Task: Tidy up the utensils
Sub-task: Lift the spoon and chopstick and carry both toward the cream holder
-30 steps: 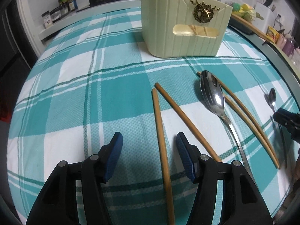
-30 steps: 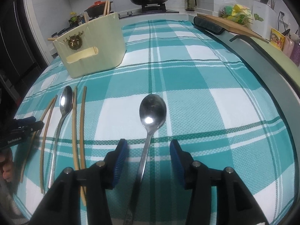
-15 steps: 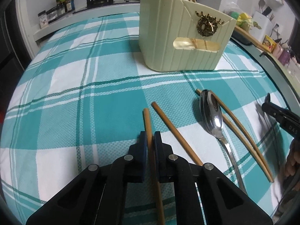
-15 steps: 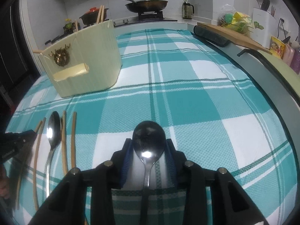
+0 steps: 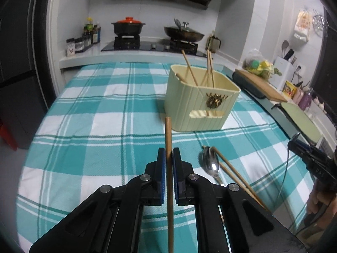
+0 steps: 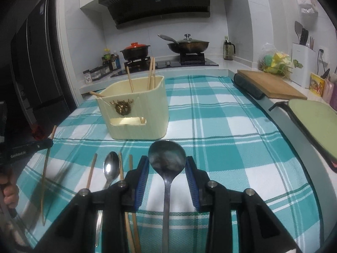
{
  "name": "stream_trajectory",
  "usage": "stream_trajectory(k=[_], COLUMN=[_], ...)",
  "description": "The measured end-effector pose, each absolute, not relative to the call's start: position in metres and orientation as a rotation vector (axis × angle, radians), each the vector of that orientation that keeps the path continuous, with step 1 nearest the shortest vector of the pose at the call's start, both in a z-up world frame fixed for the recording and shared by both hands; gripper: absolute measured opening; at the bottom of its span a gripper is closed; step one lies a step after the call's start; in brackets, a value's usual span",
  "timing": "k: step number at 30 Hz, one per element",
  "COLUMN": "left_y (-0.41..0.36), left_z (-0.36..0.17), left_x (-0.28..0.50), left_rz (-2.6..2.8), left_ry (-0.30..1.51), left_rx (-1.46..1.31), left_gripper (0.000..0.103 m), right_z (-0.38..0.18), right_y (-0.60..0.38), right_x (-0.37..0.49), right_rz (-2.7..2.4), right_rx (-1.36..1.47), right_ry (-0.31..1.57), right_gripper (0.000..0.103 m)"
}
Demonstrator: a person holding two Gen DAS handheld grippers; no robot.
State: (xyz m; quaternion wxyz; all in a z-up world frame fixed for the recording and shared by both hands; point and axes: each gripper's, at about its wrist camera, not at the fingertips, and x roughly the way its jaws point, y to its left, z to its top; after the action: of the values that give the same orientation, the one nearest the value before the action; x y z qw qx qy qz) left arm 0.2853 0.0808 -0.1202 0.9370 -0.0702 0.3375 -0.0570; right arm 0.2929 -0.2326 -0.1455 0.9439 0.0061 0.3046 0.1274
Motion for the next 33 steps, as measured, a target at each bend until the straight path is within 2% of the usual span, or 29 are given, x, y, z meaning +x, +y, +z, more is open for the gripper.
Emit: stream_trajectory(k=[13,15,20,23,27,28,29,30,31,33], left_y=[0.082,0.082,0.082,0.083,0.085,0.085,0.085,0.085,0.085,0.083], left_z=[-0.081,-0.079,-0.081,-0.083,-0.083,-0.084,-0.084,-0.085,-0.085,-0.085], left_x=[0.246,0.244,0.245,0.244,0.248,0.250,0.252,0.253,0.254,0.254], left_rz=[-0.108,-0.111,-0.107,-0.103,-0.098,-0.097,-0.097,-0.098,-0.100,-0.106], left_ry=[0.555,0.549,0.556,0.557,0.571,0.575,0.578,0.579,0.580,0.579], left_rx=[-0.138,-0.139,-0.143,-0.144,-0.157,-0.160,-0.165,-0.169,-0.174,-0.179], left_gripper=[0.005,0.005,0.005,0.005,0.005,0.005,0.005,0.005,0.005,0.005], right_z=[-0.109,-0.105,-0.100,-0.105,-0.111,-0.112,-0.114,-0.117,-0.122,-0.136], right_y=[-0.229,-0.230,-0.231,-0.235,-0.249,-0.252,-0.255,-0.258,-0.260,-0.260], right_x=[0.258,0.256,0.257,0.262,0.273,0.278,0.283,0.289,0.297,0.318], right_rz=[0.293,0.294,0.295,0.297,0.247,0.232,0.223,0.217,0.218,0.229], right_rx=[-0.008,-0.015,-0.035,-0.030,-0.012,-0.014,-0.013,-0.005,0.008,0.026], right_ry=[0.506,0.495,0.489,0.519,0.570,0.582,0.595,0.609,0.631,0.710], right_gripper=[0.035,0.022,0.021,0.015,0.016,0.018,0.030,0.050,0.056,0.058])
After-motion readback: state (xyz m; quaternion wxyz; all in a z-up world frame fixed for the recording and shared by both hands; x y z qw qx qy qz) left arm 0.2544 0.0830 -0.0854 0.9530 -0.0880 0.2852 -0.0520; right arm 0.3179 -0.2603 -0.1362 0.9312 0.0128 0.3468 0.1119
